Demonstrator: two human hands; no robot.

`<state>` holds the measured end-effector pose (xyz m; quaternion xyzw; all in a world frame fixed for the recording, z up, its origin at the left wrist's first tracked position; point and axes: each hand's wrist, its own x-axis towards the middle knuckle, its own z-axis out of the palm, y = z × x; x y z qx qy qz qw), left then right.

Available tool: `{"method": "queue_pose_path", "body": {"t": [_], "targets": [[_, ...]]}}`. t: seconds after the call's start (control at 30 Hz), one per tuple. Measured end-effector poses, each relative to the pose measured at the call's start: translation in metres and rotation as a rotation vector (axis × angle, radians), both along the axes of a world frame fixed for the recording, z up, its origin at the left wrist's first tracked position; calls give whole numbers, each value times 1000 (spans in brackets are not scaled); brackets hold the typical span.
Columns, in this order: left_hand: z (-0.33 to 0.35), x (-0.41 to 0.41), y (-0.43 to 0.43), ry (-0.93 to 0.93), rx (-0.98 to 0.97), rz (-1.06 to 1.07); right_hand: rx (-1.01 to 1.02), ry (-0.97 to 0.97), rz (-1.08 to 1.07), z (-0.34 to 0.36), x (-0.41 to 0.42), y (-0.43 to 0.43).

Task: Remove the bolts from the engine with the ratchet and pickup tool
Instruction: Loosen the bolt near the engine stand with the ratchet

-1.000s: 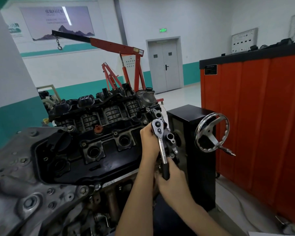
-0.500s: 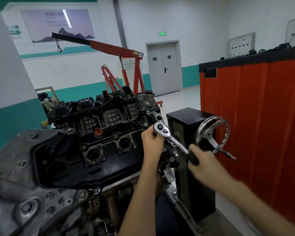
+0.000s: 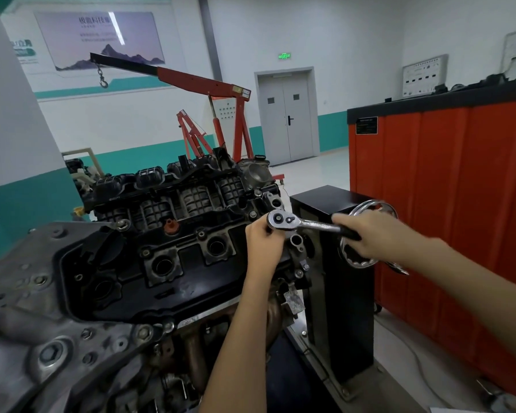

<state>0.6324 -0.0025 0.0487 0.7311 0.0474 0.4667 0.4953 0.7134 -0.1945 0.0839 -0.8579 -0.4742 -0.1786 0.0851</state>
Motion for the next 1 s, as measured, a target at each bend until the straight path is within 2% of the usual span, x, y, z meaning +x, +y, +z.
{"method": "queue_pose_path", "body": {"t": [0.07,0.13,0.2,0.3,0.37,0.43,0.5,0.57,0.63,0.7,0.77,0.8,0.87,0.9,1.0], "targets": [[0,0,-1,-19,-29,30,14,-142,-10,10,7,7],[-3,1,-1,-22,-40,42,108,-60,-43,-12,-4,8],[-6,3,-1,-16,-27,30,321,240,-56,-51,-35,11],[-6,6,0,-16,-38,20,687,740,40,-92,-98,40],[-5,7,1,-11,-41,35,824,889,69,-101,-124,71],[-5,7,1,-5,-51,51,837,971,82,-101,-137,83],[-4,6,3,8,-47,51,753,954,93,-96,-124,67],[-4,5,4,28,-15,18,575,810,111,-82,-93,34],[-1,2,2,34,17,-4,336,572,85,-54,-50,5],[2,1,0,24,16,7,84,213,13,-15,-13,-5],[2,1,0,2,-28,24,-6,-90,4,12,2,2],[1,0,0,-15,-55,28,6,-142,5,16,1,7],[-2,1,2,-28,-75,31,69,-92,-38,0,-10,8],[-4,2,3,-19,-65,31,142,21,-62,-18,-20,7],[-6,7,4,-1,-50,22,489,636,3,-71,-76,20]]}}
